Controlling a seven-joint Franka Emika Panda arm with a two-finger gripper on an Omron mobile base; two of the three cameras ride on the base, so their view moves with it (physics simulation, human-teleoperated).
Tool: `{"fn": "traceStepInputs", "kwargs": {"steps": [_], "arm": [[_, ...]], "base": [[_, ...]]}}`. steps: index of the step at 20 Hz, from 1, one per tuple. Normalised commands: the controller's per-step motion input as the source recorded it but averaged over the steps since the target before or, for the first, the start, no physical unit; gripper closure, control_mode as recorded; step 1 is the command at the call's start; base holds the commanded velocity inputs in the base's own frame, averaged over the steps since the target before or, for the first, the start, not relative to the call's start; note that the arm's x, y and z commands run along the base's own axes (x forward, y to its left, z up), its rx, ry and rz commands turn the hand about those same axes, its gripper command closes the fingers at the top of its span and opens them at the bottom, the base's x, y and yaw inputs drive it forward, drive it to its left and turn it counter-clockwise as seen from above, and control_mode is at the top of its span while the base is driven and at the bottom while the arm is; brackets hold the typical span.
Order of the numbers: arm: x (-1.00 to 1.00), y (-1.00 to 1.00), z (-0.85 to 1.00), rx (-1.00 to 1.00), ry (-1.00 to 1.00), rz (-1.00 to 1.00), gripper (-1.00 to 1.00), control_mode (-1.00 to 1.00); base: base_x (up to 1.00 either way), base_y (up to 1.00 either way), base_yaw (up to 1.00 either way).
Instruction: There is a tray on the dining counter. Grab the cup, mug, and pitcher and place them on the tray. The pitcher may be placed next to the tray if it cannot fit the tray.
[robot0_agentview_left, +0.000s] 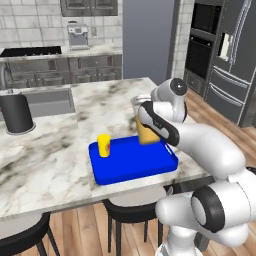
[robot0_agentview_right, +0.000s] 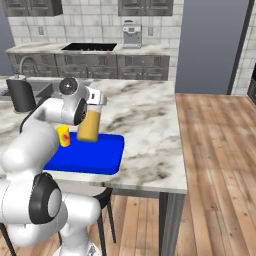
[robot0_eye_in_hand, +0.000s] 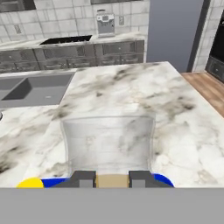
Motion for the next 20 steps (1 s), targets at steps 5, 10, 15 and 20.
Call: {"fn": "traceStepInputs", "kwargs": {"steps": [5, 10, 15, 20], "arm": [[0.01, 0.00, -0.16, 0.00, 0.01, 0.00, 1.00, -1.00], [0.00, 0.00, -0.30, 0.00, 0.00, 0.00, 1.00, -1.00], [0.00, 0.00, -0.45, 0.00, -0.03, 0.00, 1.00, -1.00], [0.00, 0.00, -0.38, 0.00, -0.02, 0.00, 1.00, -1.00]], "base": [[0.00, 0.00, 0.00], [0.00, 0.00, 0.00], [0.00, 0.00, 0.00], [0.00, 0.00, 0.00]]}}
